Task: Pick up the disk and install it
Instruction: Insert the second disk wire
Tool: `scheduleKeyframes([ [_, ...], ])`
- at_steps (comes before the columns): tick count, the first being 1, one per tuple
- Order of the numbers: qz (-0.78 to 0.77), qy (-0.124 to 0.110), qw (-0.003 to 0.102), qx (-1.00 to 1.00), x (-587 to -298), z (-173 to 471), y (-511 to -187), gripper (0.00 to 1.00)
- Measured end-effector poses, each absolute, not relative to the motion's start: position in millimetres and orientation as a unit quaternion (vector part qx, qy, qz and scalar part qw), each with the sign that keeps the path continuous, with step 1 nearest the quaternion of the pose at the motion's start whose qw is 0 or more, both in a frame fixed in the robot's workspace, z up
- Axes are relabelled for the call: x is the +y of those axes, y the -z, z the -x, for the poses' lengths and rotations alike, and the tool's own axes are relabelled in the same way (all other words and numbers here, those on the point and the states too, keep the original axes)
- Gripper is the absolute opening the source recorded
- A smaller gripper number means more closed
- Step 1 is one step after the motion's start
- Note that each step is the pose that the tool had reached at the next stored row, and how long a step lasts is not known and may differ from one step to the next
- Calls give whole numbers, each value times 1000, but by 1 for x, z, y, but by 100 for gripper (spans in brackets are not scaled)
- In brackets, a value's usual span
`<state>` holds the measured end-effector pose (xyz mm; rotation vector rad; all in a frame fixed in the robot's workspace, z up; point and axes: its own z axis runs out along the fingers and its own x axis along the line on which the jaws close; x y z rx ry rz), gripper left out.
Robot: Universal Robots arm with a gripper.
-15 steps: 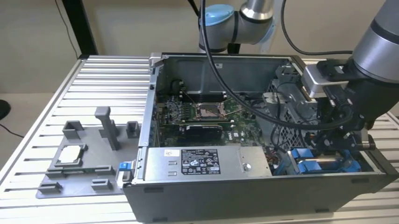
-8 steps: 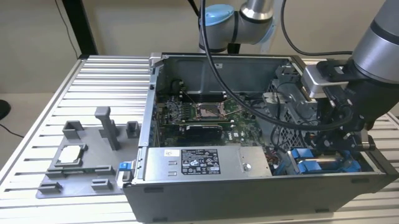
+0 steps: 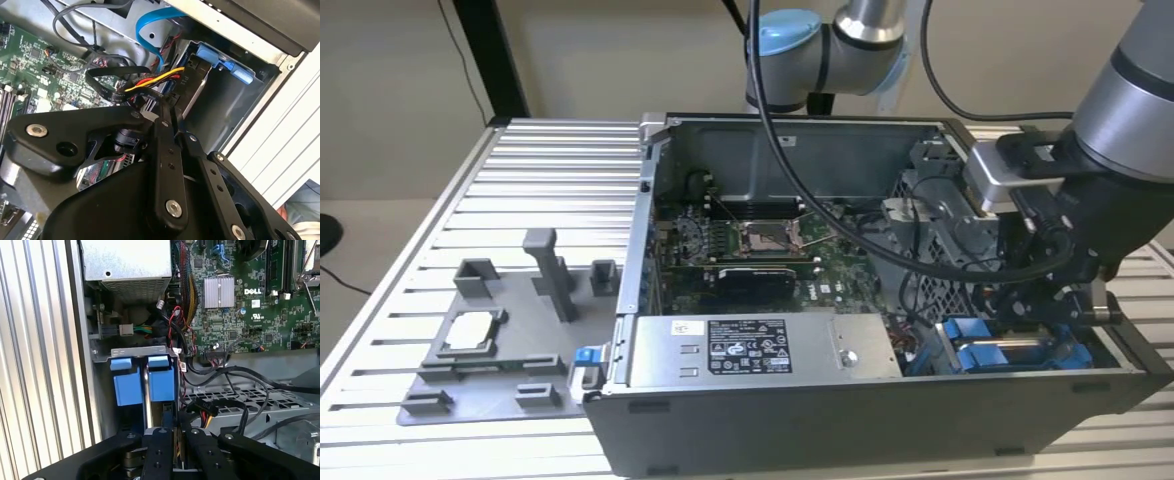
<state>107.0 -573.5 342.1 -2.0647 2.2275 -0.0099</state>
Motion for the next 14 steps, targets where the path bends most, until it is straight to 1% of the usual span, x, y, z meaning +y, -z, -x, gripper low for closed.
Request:
scheduleKeyframes([
  [7, 679, 3, 52, 732, -574, -107, -342, 0],
  [14, 679, 8, 57, 732, -574, -107, -342, 0],
])
